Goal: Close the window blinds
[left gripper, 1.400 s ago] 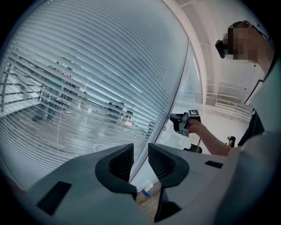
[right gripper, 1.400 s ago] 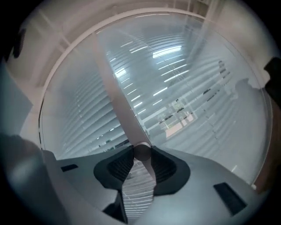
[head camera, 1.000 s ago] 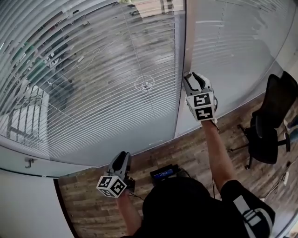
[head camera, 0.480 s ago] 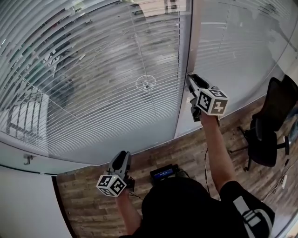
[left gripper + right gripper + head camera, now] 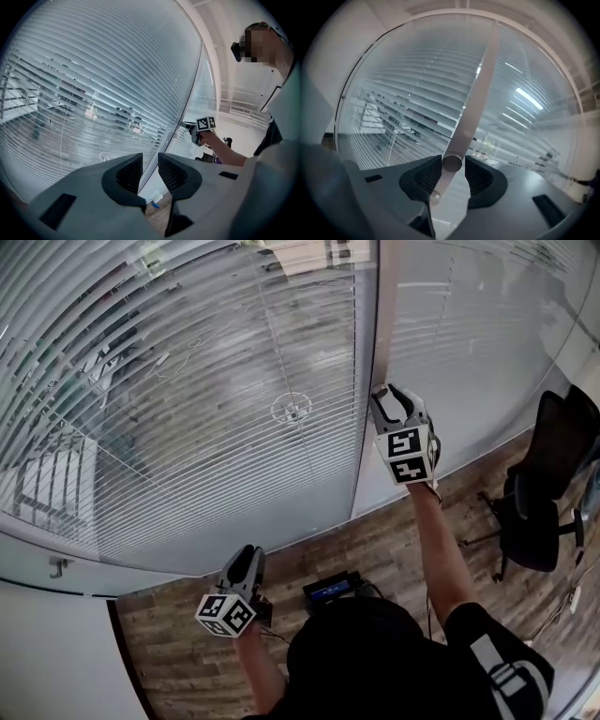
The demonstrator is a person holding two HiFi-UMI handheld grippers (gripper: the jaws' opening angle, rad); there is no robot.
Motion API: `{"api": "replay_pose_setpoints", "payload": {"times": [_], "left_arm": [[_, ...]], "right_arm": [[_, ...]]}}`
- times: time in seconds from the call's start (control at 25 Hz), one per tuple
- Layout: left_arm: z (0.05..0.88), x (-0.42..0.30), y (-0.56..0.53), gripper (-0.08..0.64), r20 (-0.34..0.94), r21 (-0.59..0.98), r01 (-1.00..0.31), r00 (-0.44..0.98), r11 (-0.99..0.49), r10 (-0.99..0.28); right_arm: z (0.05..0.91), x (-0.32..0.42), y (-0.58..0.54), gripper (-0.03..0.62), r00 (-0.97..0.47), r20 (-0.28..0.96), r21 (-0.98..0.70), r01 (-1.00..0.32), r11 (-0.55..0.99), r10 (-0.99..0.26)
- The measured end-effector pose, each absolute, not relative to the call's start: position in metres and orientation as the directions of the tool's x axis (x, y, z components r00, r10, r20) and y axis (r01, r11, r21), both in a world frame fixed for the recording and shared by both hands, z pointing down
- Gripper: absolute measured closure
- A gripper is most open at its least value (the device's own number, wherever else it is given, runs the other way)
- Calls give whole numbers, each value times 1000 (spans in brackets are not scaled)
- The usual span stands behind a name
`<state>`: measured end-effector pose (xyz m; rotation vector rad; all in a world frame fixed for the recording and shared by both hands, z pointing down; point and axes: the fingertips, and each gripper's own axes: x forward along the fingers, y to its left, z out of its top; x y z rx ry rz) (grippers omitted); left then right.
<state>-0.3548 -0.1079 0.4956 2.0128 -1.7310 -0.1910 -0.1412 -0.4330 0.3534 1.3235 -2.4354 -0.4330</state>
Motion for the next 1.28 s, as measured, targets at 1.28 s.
{"api": "replay_pose_setpoints", "payload": {"times": [1.28], "left_arm": [[501, -346, -108, 445, 212, 432, -896, 206, -97, -955]], "right_arm": [[364, -140, -433, 462, -525, 155, 330, -771, 545, -837]]}}
